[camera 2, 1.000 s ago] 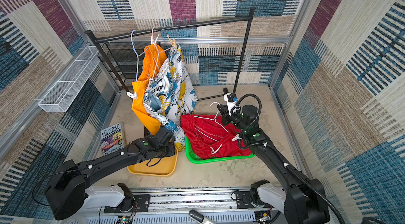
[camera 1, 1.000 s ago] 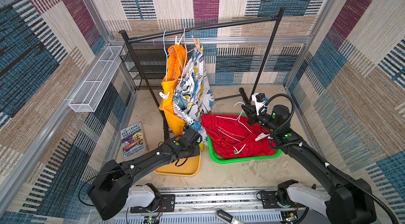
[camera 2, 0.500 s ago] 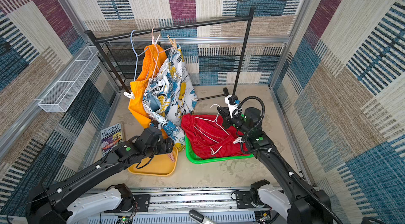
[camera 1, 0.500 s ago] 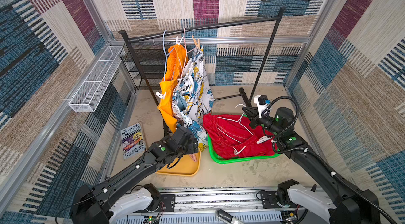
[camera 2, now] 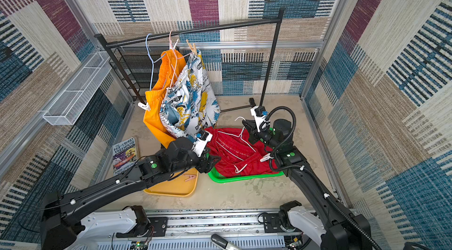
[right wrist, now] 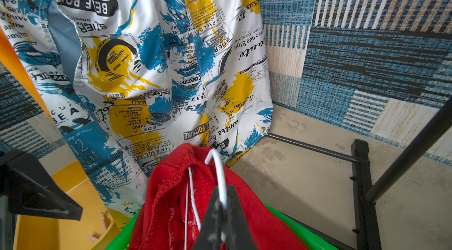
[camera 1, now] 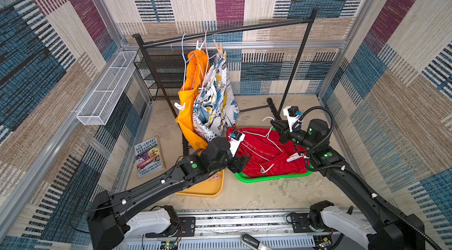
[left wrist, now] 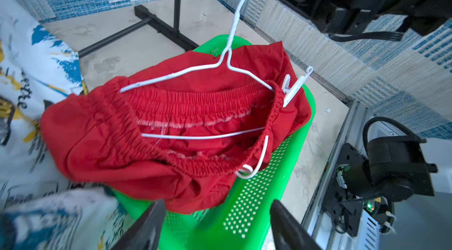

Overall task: Remove the clothespins securing shorts to the hanger
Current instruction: Place the clothespin in the storage box, then remove the clothespin from the hanger.

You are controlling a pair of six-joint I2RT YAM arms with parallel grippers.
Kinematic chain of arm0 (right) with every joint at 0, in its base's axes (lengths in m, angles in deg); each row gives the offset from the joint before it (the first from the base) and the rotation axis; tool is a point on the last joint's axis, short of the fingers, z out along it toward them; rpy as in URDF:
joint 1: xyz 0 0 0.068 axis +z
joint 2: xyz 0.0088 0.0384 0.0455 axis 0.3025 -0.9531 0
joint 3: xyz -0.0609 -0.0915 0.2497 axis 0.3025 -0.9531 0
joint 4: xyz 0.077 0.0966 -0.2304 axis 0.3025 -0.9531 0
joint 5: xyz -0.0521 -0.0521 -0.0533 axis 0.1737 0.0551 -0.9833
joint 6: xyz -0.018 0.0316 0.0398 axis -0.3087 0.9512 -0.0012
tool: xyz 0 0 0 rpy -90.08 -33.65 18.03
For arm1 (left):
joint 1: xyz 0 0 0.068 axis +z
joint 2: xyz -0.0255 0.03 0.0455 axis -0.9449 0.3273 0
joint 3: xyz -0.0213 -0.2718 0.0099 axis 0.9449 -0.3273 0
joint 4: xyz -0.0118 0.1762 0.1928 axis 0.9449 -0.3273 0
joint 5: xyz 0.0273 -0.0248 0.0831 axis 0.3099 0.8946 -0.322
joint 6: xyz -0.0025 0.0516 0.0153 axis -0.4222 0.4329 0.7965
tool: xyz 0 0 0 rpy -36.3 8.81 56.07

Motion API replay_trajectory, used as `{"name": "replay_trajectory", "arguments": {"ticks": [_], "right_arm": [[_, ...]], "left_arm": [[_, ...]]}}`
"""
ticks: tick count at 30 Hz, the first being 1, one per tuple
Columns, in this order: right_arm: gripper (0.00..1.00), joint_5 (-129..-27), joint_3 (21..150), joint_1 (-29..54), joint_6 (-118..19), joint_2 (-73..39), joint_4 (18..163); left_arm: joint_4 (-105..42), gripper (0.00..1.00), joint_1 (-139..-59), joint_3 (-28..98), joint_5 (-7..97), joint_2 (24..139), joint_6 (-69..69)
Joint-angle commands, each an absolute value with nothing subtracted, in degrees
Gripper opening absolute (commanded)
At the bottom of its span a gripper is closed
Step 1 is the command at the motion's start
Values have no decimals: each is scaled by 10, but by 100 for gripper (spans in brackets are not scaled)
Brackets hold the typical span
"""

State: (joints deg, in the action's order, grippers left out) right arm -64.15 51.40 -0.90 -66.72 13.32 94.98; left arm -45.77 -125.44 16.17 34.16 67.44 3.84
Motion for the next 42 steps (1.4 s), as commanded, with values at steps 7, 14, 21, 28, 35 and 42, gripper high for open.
{"name": "replay_trajectory", "arguments": {"ticks": [7,14,21,28,35,42], "right_arm": [[0,-622,524,-9,-651,151,927],[0,-612,527,-9,-640,158,922],[0,-606,526,-8,-635,159,915],[0,-606,527,-8,-637,159,909],[2,-612,533,-9,-637,160,900],[34,-636,541,-9,-621,174,876]], "left_arm": [[-303,71,-1258,252,348,812,158],[-220,62,-1258,285,318,888,177],[-181,45,-1256,308,324,933,177],[-166,28,-1254,329,326,953,171],[-158,0,-1254,328,329,961,166],[-128,0,-1248,312,325,962,149]]}}
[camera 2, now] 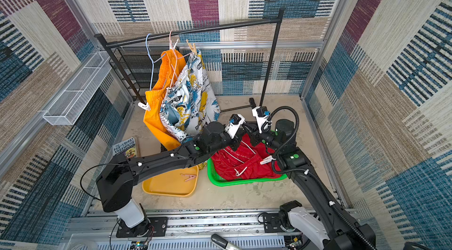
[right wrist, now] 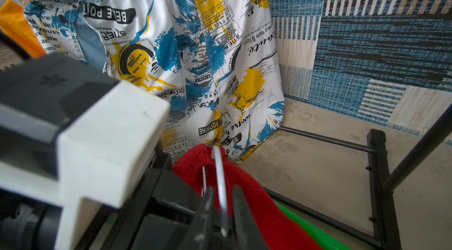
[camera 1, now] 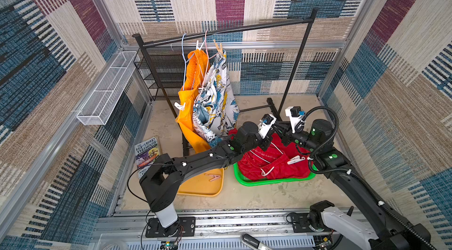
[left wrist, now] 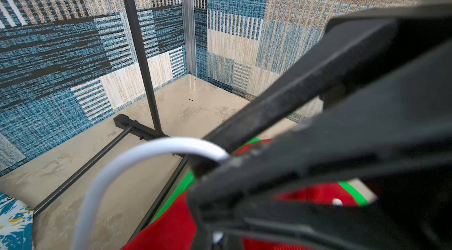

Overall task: Remove the clothespins securing shorts to the hanger
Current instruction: Remove the clothespin from the hanger.

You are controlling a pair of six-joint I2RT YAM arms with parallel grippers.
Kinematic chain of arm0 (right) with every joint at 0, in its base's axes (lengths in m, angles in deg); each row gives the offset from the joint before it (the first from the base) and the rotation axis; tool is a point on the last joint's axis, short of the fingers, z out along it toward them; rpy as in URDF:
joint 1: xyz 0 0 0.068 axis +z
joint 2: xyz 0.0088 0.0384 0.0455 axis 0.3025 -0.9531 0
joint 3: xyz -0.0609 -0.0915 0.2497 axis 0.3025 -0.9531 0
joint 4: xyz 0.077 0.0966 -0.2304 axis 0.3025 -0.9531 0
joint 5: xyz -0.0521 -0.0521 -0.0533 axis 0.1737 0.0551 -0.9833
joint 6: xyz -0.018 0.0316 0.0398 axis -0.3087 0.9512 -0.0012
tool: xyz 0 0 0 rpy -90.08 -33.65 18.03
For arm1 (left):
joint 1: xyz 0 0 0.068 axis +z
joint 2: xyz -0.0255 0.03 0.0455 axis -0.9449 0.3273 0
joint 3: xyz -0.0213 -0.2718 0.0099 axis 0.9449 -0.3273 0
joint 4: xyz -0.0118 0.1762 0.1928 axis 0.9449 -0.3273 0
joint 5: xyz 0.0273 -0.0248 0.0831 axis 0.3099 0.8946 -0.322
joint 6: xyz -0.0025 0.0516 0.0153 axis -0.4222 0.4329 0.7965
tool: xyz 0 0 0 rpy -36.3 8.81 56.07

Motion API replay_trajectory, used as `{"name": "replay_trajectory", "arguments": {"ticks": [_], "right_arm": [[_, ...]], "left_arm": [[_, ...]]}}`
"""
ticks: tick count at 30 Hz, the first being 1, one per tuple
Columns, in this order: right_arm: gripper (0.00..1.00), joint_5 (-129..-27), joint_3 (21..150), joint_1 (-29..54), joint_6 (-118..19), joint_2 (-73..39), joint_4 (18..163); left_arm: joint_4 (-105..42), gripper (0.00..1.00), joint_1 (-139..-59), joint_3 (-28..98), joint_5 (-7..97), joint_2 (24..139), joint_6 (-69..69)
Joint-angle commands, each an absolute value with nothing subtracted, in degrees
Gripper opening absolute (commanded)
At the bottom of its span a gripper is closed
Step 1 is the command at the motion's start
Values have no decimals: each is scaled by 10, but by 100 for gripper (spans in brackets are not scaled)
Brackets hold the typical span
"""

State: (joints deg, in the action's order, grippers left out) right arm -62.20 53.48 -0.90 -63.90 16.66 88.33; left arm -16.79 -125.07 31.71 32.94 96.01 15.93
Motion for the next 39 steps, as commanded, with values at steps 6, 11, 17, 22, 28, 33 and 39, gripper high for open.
{"name": "replay_trajectory", "arguments": {"ticks": [6,11,17,22,28,33,39], "right_arm": [[66,-696,547,-8,-553,218,816],[76,-790,568,-9,-462,241,717],[86,-894,629,-9,-340,236,578],[87,-931,686,-8,-275,194,457],[89,-965,760,-9,-169,106,304],[89,-967,777,-9,-136,95,271],[89,-943,743,-13,-145,96,296]], "left_arm": [[-96,0,-1241,290,322,955,133],[-60,0,-1240,263,329,948,127],[-6,0,-1240,223,343,938,120],[48,0,-1239,201,352,934,122],[91,0,-1239,177,358,934,118],[144,0,-1239,145,363,934,115],[193,0,-1239,118,382,933,112]]}}
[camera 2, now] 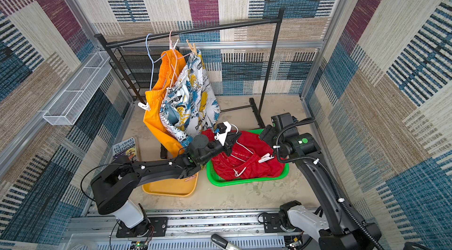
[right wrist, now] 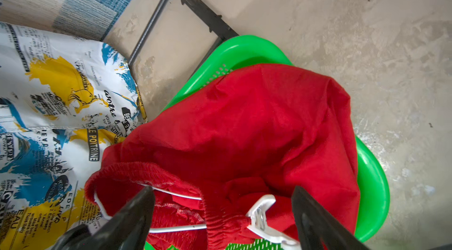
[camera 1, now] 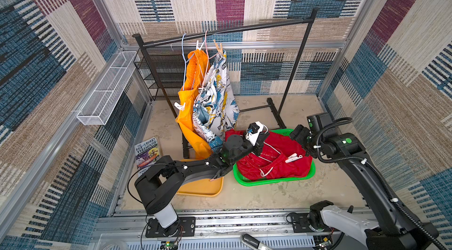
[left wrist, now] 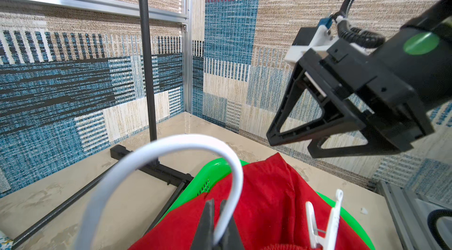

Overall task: Remove the clothespins securing shorts to the hanger
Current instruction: Remove the clothespin from the hanger.

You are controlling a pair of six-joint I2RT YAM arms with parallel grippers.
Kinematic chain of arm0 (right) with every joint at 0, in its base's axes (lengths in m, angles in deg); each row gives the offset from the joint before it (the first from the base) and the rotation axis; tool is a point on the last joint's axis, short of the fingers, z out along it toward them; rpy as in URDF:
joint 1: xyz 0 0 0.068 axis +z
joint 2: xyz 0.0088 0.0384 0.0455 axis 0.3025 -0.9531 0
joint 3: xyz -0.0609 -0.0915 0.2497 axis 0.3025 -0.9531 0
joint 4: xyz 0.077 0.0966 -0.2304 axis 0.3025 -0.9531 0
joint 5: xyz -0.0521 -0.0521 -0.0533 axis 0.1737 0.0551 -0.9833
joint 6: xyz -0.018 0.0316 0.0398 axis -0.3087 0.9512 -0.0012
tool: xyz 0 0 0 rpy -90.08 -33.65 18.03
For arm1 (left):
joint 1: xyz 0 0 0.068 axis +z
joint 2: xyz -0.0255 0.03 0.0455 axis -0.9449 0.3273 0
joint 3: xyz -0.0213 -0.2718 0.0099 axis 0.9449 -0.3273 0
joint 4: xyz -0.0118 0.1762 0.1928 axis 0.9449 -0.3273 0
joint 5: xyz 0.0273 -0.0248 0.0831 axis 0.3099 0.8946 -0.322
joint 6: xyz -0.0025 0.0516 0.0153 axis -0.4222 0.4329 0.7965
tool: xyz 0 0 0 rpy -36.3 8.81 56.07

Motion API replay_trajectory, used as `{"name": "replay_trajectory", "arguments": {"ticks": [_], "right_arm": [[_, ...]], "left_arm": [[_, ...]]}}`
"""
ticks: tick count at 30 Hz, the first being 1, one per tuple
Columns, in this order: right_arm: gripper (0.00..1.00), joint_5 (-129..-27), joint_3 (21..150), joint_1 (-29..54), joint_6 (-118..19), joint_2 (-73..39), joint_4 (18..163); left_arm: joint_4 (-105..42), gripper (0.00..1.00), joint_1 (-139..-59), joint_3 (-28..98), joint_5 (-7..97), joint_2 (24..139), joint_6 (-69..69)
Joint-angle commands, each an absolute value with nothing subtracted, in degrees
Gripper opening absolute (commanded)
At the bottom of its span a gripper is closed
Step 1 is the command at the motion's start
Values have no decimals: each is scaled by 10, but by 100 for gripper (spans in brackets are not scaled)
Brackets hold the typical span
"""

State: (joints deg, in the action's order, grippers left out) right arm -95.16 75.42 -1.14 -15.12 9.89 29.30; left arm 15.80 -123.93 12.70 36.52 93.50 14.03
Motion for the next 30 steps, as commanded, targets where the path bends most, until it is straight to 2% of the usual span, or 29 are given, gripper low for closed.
{"name": "replay_trajectory", "arguments": {"ticks": [1,11,21,30], "right_arm": [[89,-941,734,-14,-150,92,304],[88,-885,701,-42,-230,51,384],[87,-829,649,-42,-249,158,422],[86,-792,638,-41,-261,212,416]], "left_arm": [[199,0,-1239,113,384,931,112],[199,0,-1239,107,387,923,111],[165,0,-1238,148,363,950,99],[132,0,-1231,190,354,981,83]]}}
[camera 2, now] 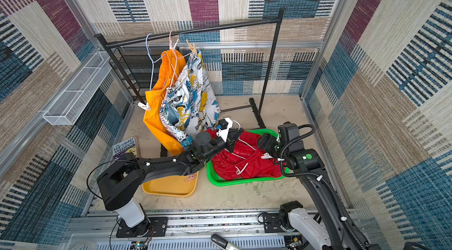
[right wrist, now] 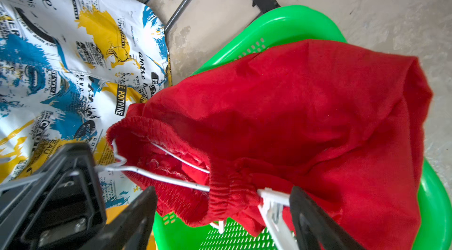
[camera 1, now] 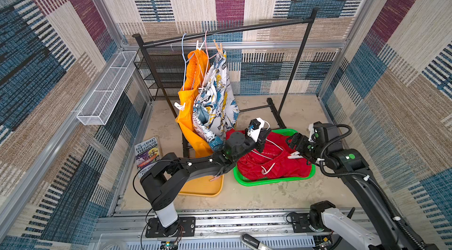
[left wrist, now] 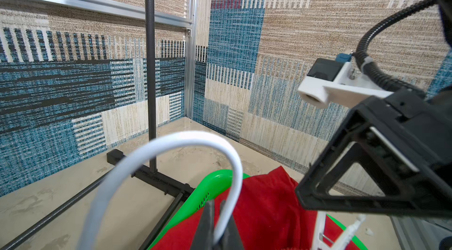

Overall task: Remove the clothespins securing shorts to the hanger
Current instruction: Remove the clothespin from the hanger.

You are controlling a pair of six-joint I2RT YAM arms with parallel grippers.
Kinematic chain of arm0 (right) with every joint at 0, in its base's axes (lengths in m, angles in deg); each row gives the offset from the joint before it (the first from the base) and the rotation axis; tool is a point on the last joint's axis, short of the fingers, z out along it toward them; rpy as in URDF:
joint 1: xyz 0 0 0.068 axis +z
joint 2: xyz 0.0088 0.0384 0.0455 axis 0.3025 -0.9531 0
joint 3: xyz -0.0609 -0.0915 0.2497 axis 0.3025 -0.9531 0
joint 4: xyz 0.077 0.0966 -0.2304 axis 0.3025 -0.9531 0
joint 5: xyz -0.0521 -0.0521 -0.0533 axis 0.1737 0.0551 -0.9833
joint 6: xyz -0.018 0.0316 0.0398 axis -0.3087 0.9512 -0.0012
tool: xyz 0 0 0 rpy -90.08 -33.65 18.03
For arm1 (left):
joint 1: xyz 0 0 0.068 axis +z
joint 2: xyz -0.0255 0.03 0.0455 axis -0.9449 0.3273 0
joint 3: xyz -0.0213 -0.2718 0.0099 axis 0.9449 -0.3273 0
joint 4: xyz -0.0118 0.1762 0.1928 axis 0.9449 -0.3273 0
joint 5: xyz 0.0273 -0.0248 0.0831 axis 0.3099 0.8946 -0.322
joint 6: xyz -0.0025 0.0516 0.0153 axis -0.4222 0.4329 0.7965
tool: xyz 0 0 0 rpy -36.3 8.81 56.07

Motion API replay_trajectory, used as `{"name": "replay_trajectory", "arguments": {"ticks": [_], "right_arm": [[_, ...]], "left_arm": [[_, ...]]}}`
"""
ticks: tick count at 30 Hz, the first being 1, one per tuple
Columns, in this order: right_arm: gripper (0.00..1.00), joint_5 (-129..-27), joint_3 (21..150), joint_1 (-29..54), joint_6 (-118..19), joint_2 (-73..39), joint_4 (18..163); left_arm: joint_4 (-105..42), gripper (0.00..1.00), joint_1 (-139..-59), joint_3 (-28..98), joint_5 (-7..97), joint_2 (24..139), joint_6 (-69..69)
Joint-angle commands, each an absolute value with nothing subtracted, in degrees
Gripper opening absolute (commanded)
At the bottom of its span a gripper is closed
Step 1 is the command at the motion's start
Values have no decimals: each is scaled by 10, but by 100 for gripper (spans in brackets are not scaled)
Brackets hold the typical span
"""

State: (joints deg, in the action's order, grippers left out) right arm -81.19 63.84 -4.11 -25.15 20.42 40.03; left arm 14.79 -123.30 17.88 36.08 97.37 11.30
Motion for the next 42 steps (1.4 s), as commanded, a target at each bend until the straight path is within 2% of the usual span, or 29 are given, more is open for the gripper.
{"name": "replay_trajectory", "arguments": {"ticks": [1,14,23,30,42], "right_arm": [[85,-792,637,-40,-261,213,413],[83,-773,562,-34,-246,250,433],[81,-817,666,-34,-232,185,390],[82,-873,740,-34,-157,125,318],[80,-880,786,-34,-30,31,221]], "left_arm": [[131,0,-1230,194,353,984,81],[132,0,-1217,213,344,998,65],[276,0,-1218,122,374,985,81],[385,0,-1224,69,389,999,114],[372,0,-1232,66,394,996,149]]}}
